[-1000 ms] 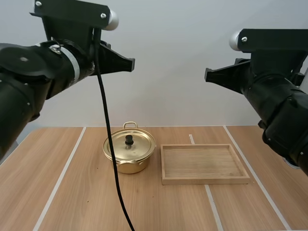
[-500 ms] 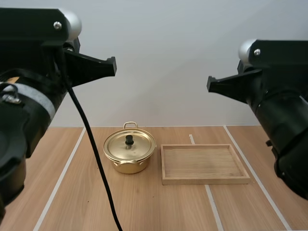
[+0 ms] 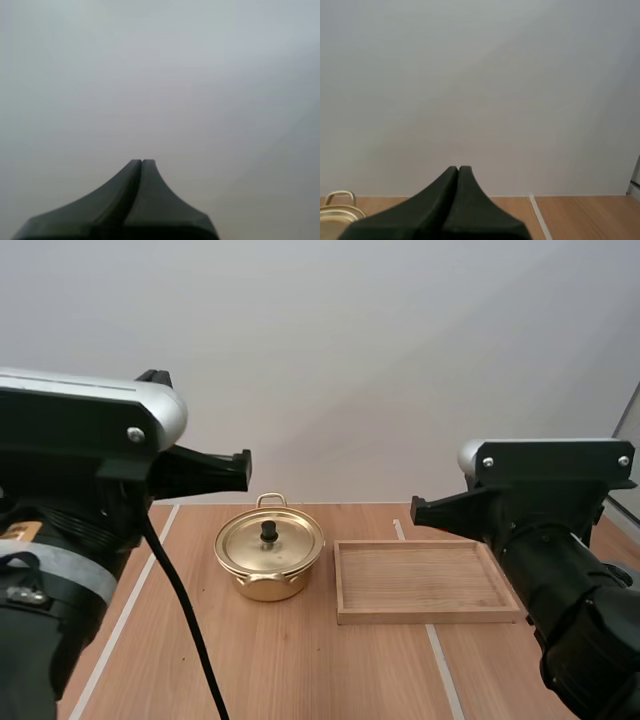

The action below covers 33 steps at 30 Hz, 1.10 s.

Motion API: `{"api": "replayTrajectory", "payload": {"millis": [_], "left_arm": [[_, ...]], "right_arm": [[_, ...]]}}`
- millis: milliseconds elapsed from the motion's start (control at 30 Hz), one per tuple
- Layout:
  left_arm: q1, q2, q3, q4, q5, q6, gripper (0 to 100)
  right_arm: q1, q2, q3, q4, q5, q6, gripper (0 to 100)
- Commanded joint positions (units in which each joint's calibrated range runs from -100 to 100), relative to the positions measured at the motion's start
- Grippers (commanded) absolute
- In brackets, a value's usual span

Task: Open the pot, put the pineapple inside, and close it

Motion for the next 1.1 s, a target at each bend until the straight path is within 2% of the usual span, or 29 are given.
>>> {"api": "replayTrajectory", "payload": {"millis": [0,133,400,667,1067], "left_arm": [[0.18,-0.76,1.87,0.76,0.41,-0.11,0],[0.18,-0.76,4.46,0.76,0.59,-1.14,0],[0.18,-0.76,10.11,3.14,-0.02,-1.05,0],[0.18,-0.76,14.16,16.33,-0.02,-0.95,0],[0.18,-0.76,23.09,16.47,-1.6,-0.95,0]], "right_arm": [[-0.15,-0.48,2.39,-0.46,0.0,0.0,0],[-0.15,-0.48,2.88,-0.46,2.15,0.0,0],[-0.15,-0.48,3.12,0.1,-2.2,0.0,0],[-0.15,-0.48,3.12,0.1,-2.2,0.0,0],[-0.15,-0.48,3.12,0.1,-2.2,0.0,0]]}}
